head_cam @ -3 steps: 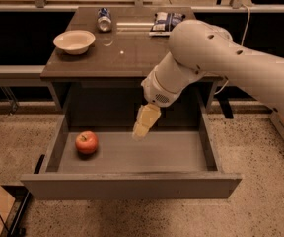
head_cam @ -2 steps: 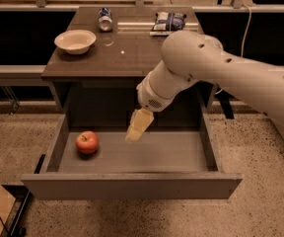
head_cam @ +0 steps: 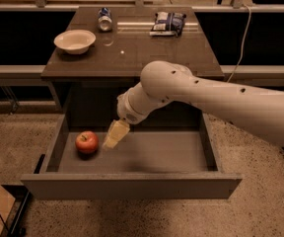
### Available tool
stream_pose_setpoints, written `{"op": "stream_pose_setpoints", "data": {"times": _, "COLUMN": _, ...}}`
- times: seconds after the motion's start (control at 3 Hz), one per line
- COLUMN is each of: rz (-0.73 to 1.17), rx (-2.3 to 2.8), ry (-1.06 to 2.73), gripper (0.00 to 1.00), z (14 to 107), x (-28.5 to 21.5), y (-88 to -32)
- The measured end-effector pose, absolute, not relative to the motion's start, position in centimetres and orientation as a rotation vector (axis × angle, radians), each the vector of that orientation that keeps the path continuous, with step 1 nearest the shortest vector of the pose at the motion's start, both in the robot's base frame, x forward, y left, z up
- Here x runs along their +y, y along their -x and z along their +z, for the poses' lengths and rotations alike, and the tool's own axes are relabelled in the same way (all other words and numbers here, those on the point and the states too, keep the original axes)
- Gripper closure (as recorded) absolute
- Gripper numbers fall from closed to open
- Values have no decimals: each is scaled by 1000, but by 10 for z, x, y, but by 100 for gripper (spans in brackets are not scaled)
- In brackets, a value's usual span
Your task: Pick apple from top drawer and place on counter
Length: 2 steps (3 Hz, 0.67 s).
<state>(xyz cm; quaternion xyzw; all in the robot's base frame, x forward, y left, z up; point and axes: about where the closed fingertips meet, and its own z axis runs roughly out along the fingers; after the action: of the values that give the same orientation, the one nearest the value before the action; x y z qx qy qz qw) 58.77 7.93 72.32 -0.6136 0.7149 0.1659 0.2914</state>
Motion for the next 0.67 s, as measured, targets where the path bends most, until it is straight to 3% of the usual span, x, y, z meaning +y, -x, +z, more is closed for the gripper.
{"op": "stream_pose_setpoints", "data": {"times": 0.67, "rz": 623, "rx": 1869, "ry": 1595, "gripper": 0, "z": 660, "x": 145, "y": -601}}
